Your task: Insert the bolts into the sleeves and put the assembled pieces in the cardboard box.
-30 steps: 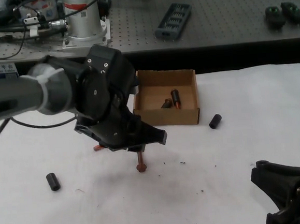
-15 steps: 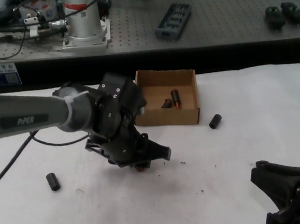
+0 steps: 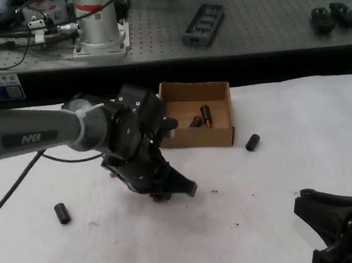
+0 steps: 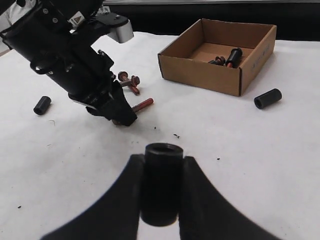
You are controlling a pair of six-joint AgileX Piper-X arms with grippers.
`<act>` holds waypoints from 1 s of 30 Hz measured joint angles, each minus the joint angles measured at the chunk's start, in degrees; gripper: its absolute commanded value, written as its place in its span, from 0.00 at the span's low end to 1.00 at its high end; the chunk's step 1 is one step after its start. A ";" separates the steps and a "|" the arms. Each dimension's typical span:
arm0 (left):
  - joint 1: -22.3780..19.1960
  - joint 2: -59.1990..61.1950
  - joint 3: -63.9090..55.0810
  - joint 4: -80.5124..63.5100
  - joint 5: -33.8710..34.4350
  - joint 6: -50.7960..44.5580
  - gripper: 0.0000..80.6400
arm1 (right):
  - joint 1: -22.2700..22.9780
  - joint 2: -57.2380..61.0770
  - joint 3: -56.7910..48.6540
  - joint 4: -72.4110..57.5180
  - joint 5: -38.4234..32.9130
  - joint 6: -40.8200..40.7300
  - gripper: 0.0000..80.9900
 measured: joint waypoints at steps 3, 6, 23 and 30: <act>0.00 0.00 -0.26 2.68 1.84 7.65 0.01 | 0.00 0.00 0.00 0.00 0.00 0.07 0.09; 0.00 -1.82 -0.04 10.76 2.14 16.25 0.01 | 0.00 0.00 0.00 0.00 0.00 0.07 0.09; -0.21 -20.61 0.99 26.45 -4.45 45.93 0.01 | 0.00 0.00 0.00 0.00 -0.11 0.14 0.09; -0.99 -23.78 1.18 26.62 -7.49 63.34 0.01 | 0.00 0.00 0.00 0.00 -0.11 0.14 0.09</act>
